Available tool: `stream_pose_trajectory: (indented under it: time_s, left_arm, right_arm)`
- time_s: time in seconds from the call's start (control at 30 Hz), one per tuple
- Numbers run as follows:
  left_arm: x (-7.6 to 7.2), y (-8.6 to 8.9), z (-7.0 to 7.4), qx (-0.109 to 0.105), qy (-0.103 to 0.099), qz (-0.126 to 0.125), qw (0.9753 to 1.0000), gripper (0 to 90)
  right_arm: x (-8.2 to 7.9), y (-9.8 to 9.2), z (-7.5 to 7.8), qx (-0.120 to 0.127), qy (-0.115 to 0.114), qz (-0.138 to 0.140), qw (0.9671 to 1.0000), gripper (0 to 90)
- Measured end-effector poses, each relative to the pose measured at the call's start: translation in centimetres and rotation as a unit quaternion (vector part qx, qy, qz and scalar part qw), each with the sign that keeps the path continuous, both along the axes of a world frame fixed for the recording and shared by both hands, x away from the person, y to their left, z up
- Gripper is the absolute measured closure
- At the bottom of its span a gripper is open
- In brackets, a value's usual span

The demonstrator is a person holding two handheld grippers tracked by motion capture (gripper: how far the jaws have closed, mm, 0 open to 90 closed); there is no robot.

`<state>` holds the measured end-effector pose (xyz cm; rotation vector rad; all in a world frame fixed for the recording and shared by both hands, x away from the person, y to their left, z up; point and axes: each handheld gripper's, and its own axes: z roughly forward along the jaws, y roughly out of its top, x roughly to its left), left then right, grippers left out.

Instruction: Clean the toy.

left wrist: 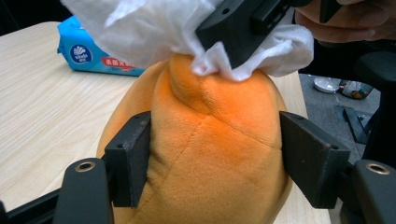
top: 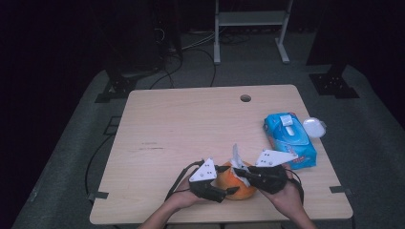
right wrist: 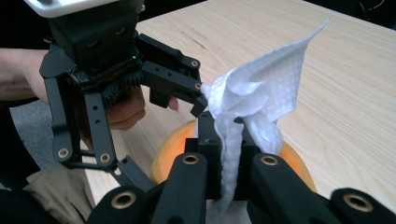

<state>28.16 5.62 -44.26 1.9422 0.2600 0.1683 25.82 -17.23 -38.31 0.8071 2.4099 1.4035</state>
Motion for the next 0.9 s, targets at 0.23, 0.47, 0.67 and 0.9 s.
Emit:
stream_pose_trajectory:
  time_s: [0.23, 0.47, 0.67, 0.9]
  left_arm:
    - [0.3, 0.4, -0.1, -0.005, 0.004, -0.001, 1.0, 30.2]
    - [0.5, 0.8, -0.1, -0.01, 0.01, 0.0, 0.9999, 31.6]
    - [1.1, 1.5, -0.2, -0.022, 0.026, 0.01, 0.9994, 31.6]
    - [1.6, 1.9, -0.2, -0.038, 0.043, 0.027, 0.998, 32.0]
  right_arm:
    - [0.3, -1.2, -0.3, -0.003, 0.009, -0.012, 0.9999, 86.2]
    - [0.4, -1.7, -0.4, -0.015, 0.007, -0.018, 0.9997, 86.1]
    - [1.1, -3.4, -1.0, -0.013, 0.027, -0.042, 0.9987, 86.1]
    - [0.3, -2.6, -0.2, 0.02, 0.039, -0.005, 0.999, 86.0]
